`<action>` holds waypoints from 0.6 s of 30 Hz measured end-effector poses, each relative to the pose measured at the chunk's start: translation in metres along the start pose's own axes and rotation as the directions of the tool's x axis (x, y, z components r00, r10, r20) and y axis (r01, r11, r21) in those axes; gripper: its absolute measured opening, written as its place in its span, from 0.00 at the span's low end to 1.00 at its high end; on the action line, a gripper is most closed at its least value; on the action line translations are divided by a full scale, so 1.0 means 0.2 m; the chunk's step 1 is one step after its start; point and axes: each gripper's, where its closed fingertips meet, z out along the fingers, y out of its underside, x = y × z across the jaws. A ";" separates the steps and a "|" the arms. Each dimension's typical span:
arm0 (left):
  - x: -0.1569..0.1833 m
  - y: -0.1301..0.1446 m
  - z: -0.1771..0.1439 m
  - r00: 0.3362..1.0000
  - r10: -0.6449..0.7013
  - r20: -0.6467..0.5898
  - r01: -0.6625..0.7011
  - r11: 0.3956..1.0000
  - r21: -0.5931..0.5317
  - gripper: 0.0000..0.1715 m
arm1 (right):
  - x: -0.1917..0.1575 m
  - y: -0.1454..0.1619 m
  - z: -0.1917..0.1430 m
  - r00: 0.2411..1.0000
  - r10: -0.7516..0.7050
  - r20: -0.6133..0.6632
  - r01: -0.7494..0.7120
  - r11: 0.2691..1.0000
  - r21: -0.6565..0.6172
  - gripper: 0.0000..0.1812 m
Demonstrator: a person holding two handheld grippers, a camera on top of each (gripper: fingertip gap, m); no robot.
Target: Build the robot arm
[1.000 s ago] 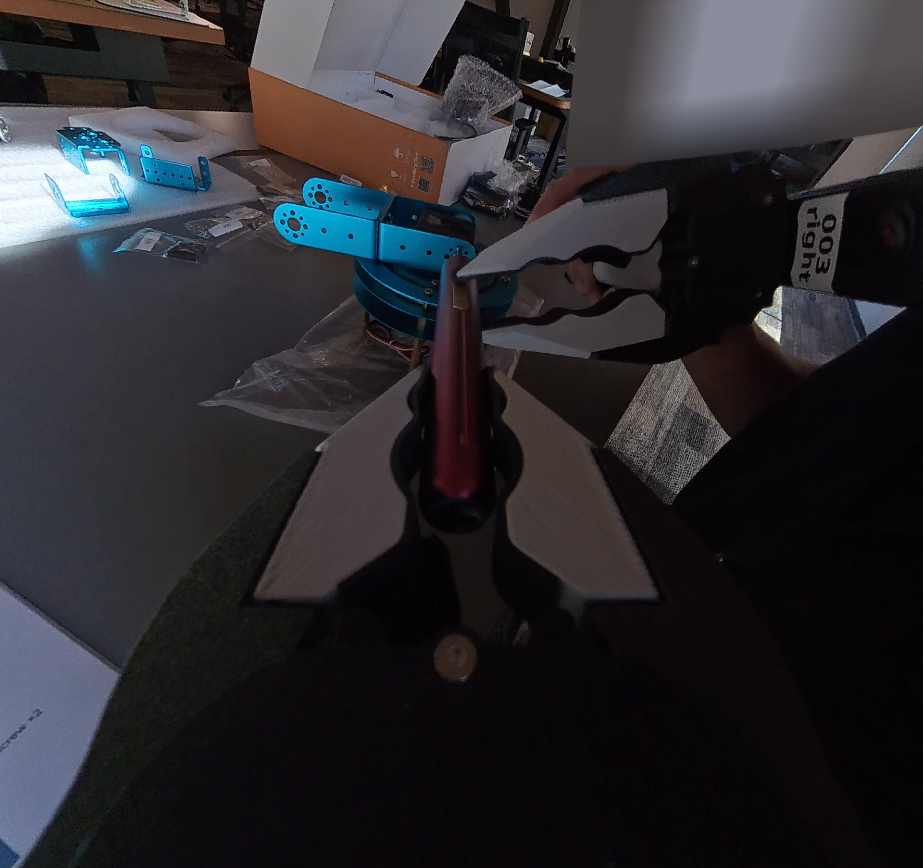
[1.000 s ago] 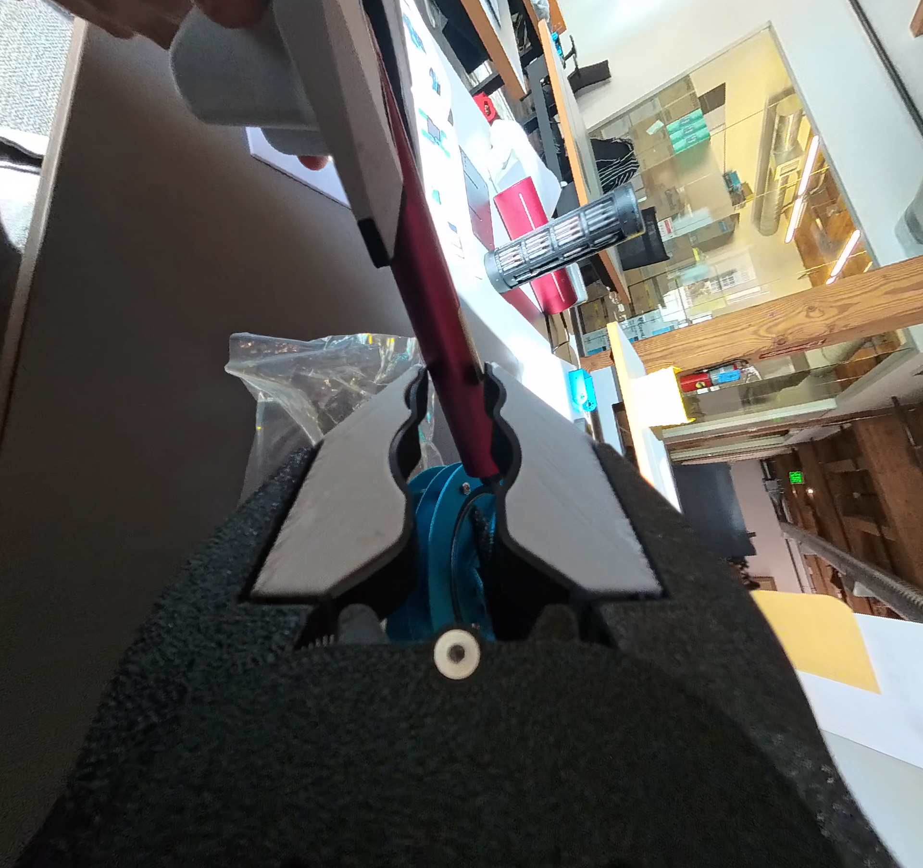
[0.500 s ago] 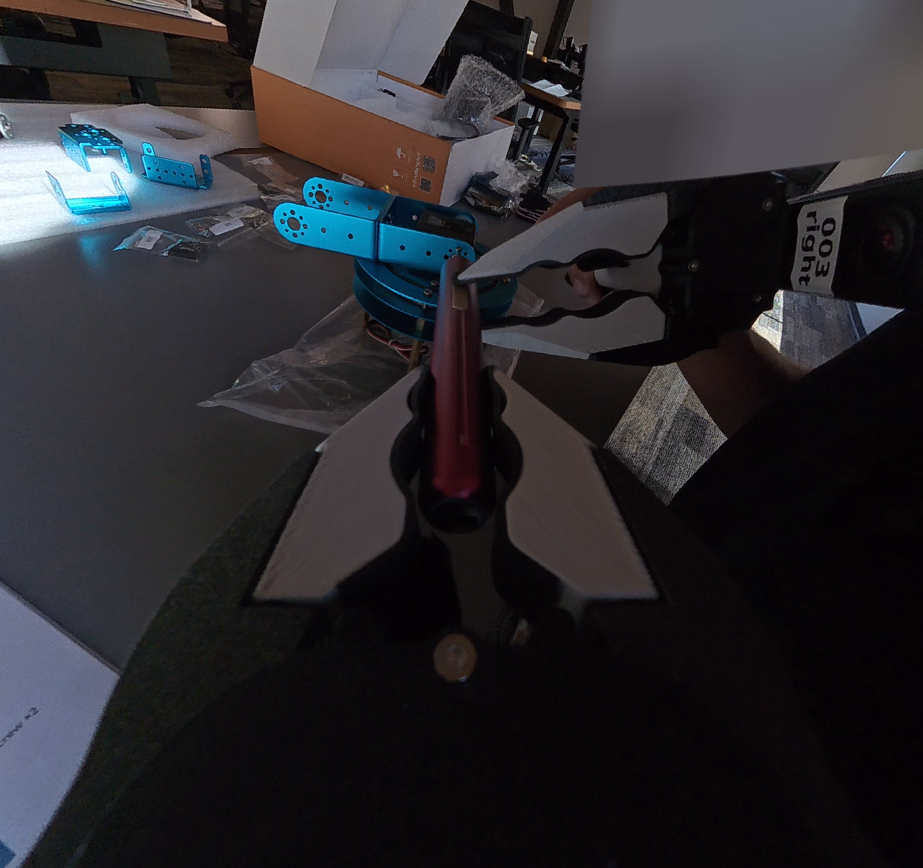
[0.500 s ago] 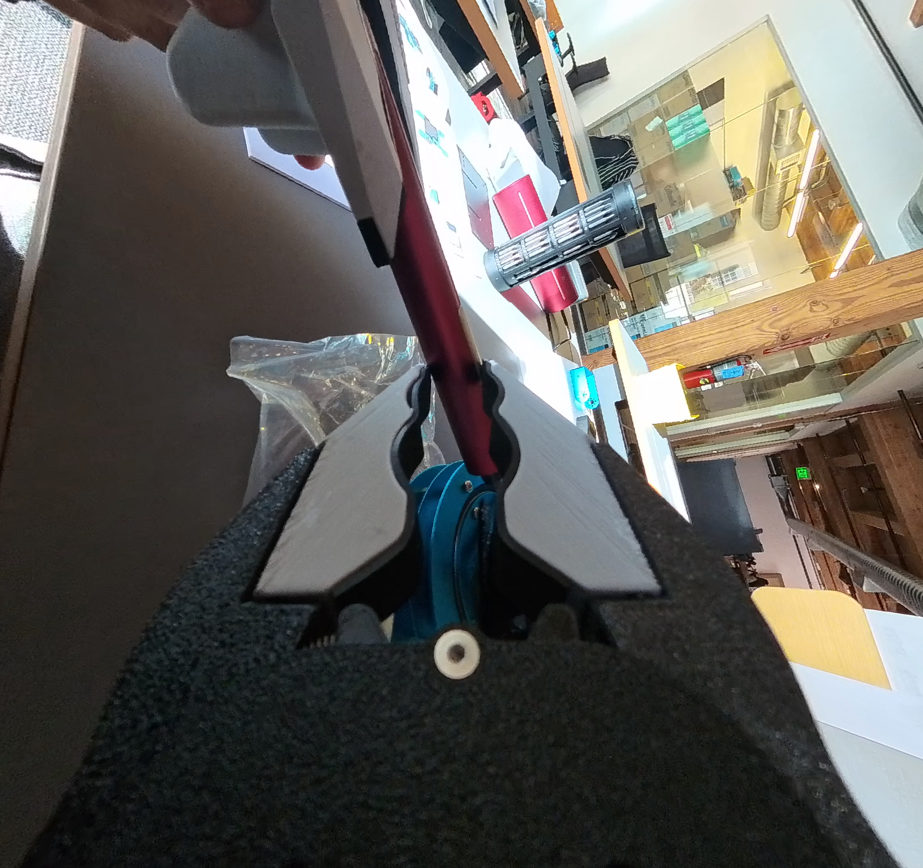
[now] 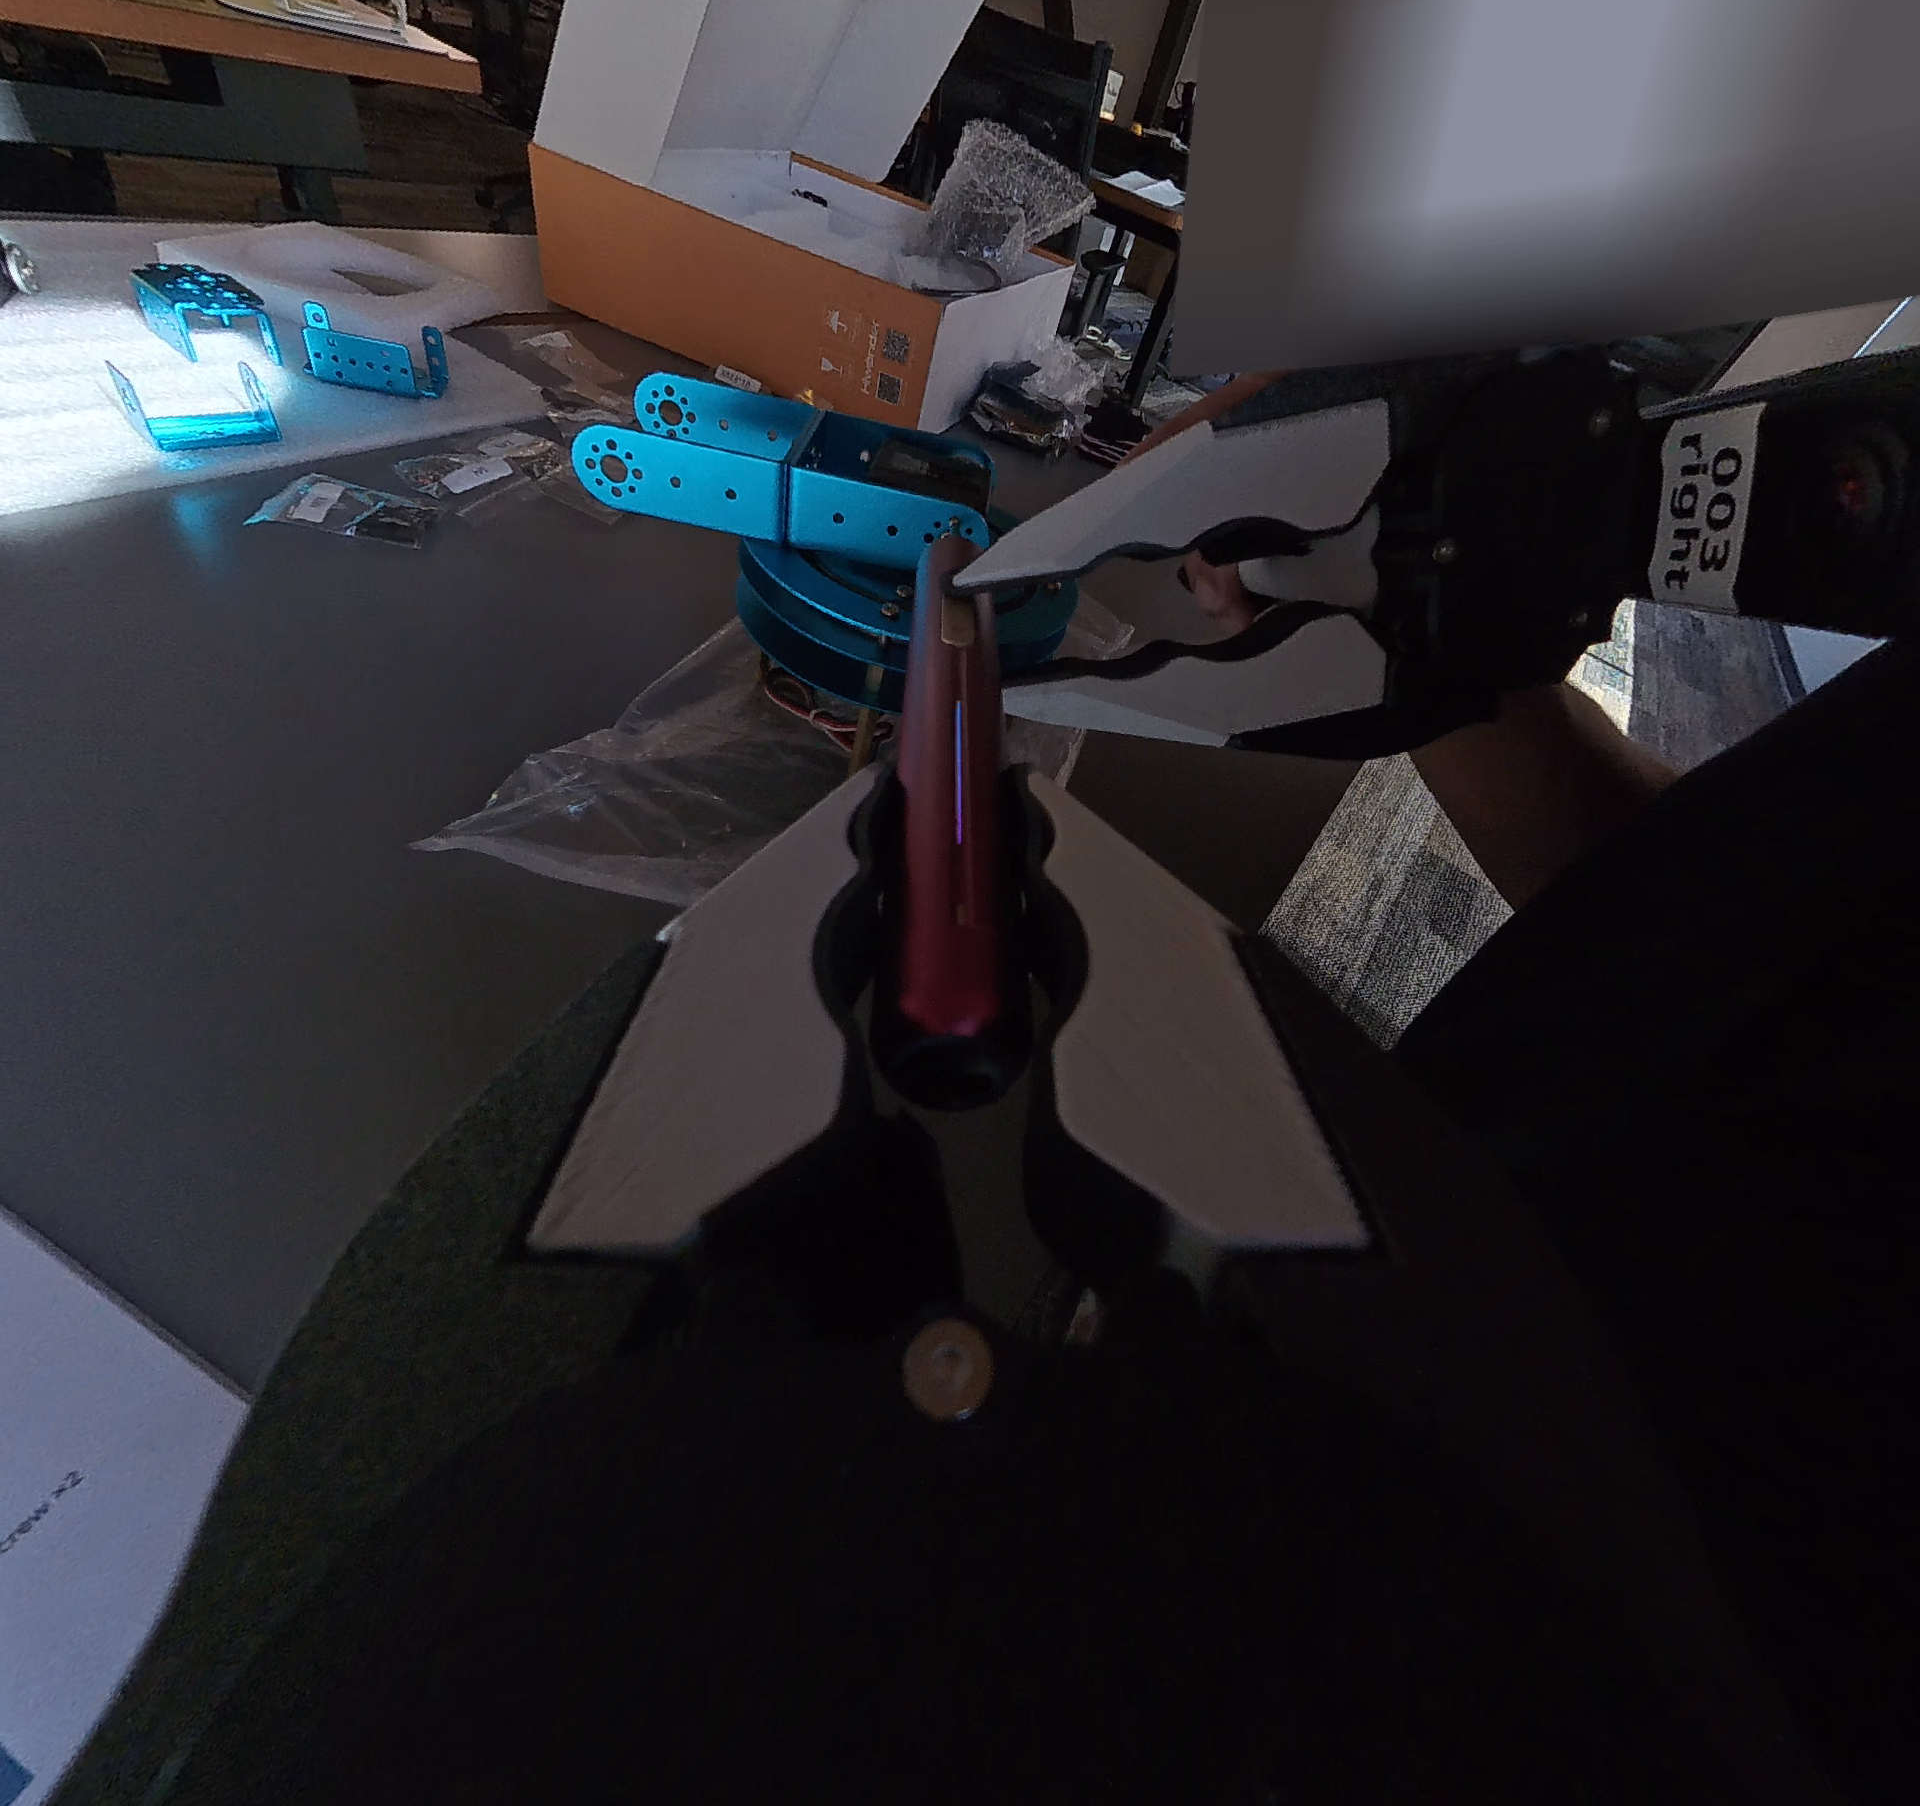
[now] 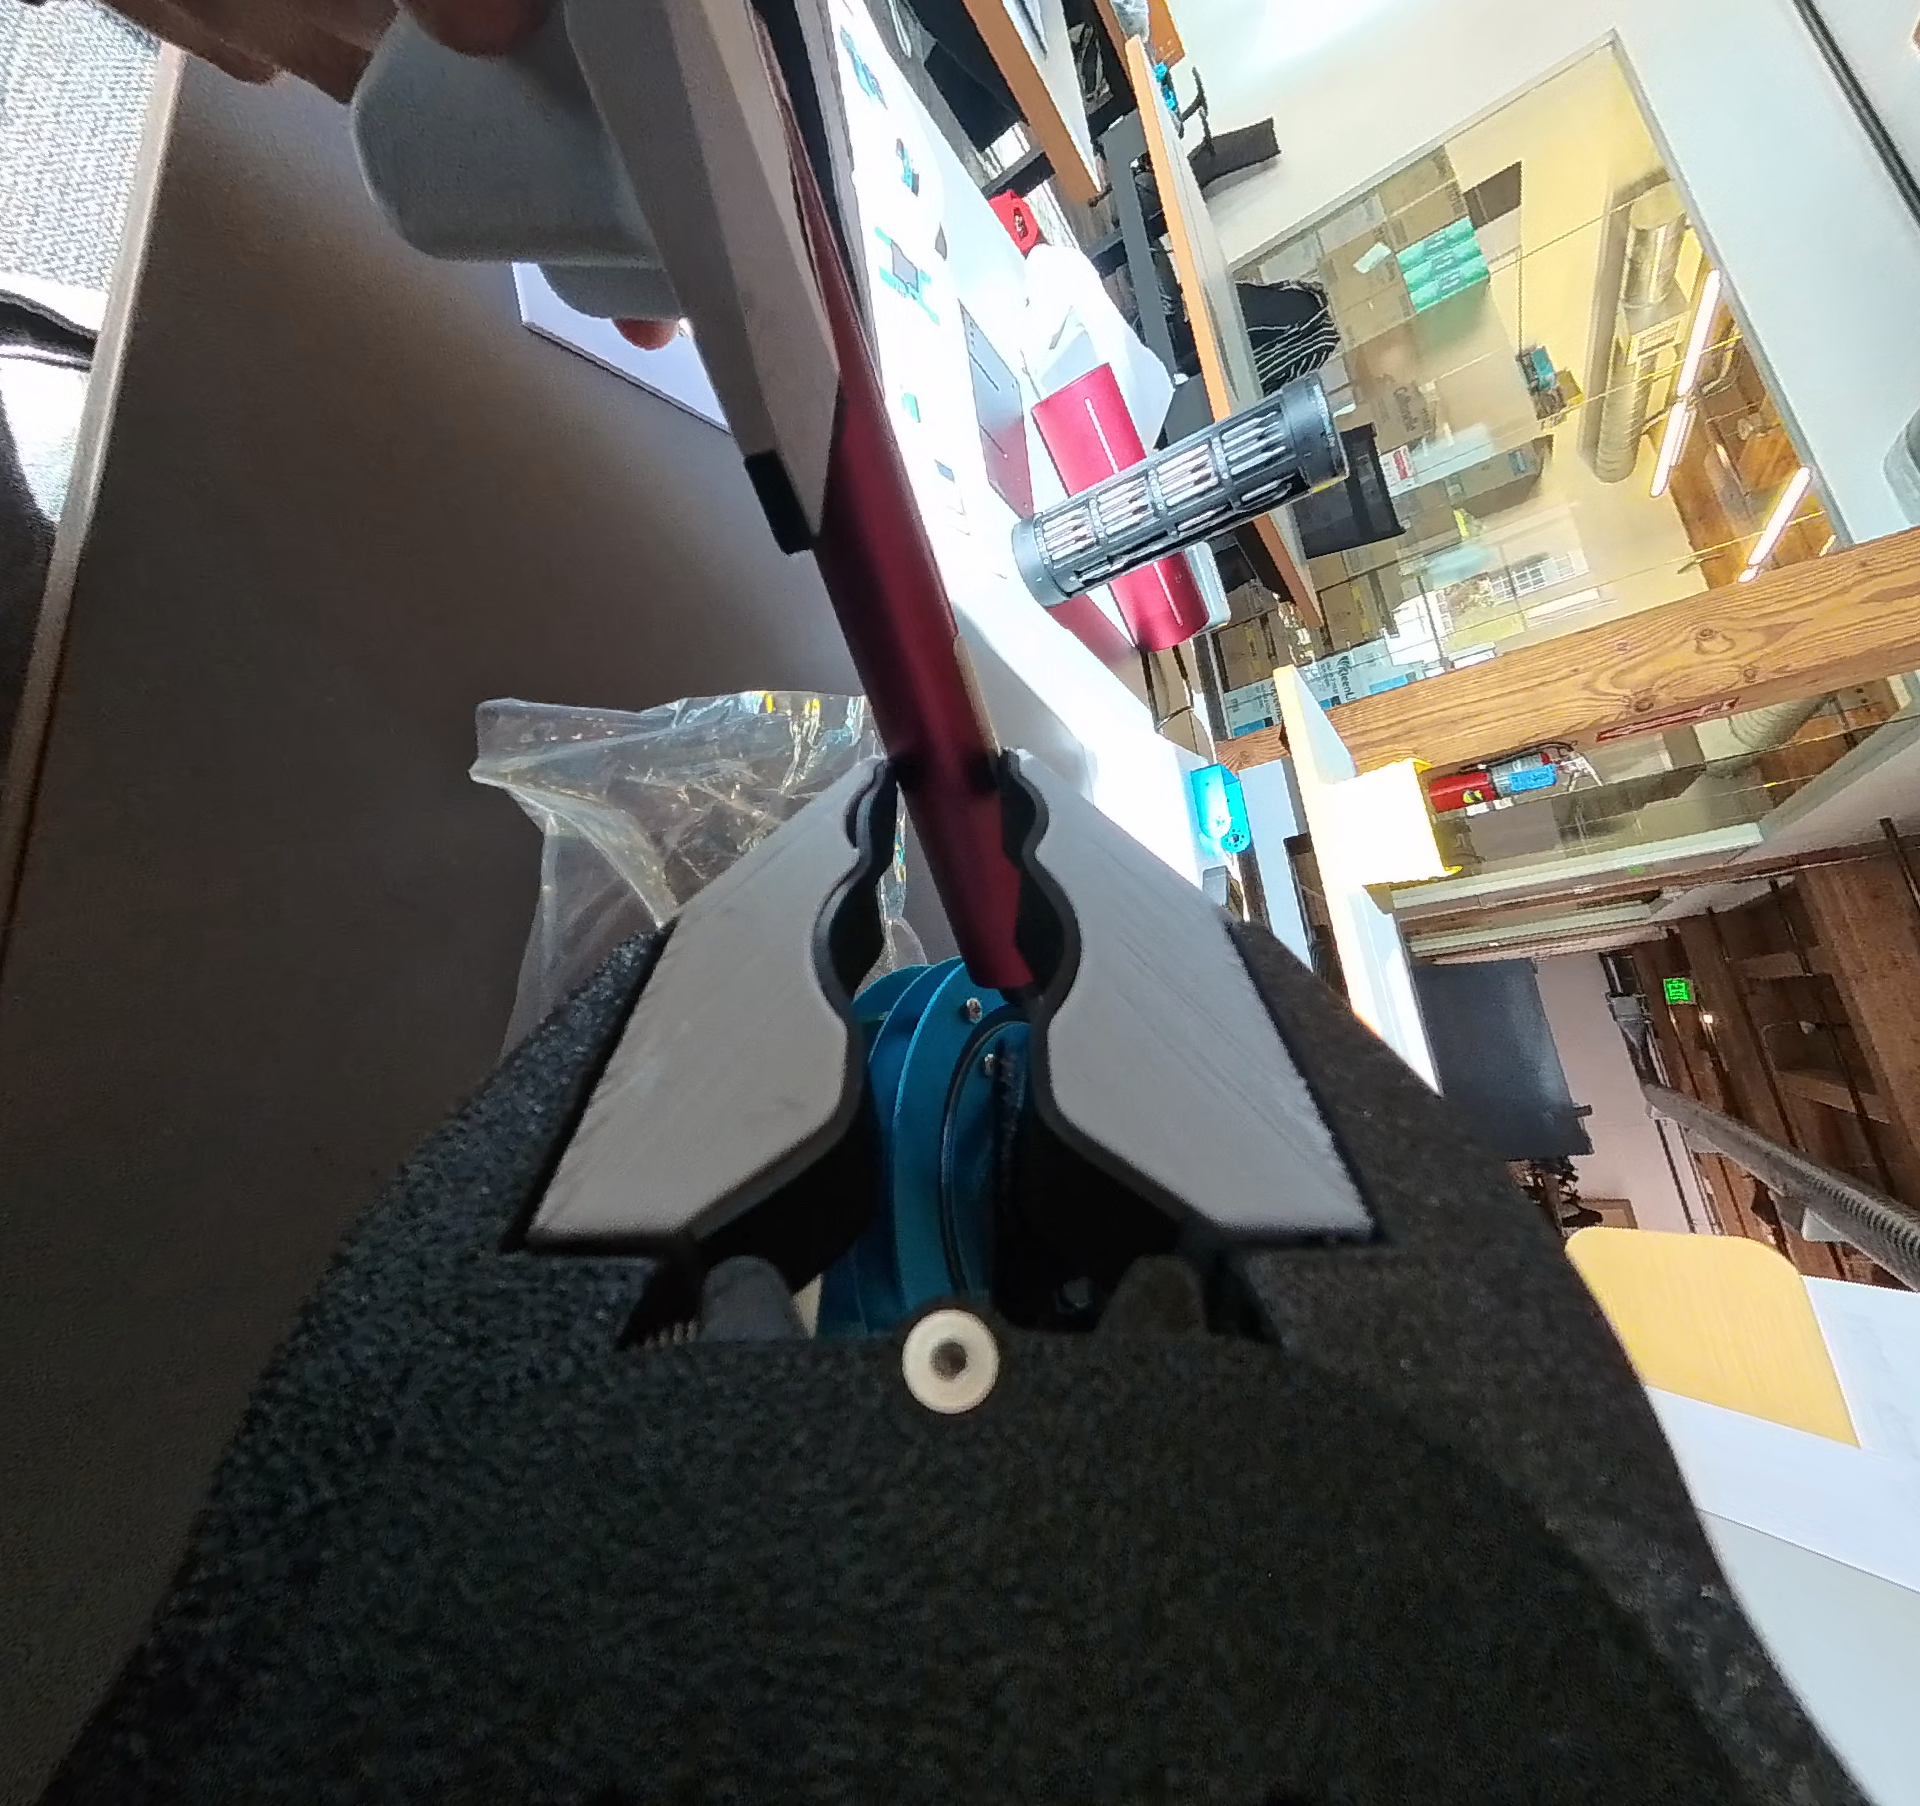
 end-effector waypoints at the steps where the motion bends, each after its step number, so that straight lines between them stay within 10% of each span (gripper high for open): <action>1: 0.00 0.00 0.00 1.000 0.002 0.000 -0.002 1.000 0.000 0.10 | 0.00 0.00 0.00 1.000 -0.002 -0.003 0.002 1.000 -0.001 0.10; 18: -0.01 0.00 0.00 1.000 -0.011 -0.003 0.011 1.000 0.005 0.10 | 0.00 0.01 0.00 1.000 0.013 0.001 -0.013 1.000 -0.004 0.10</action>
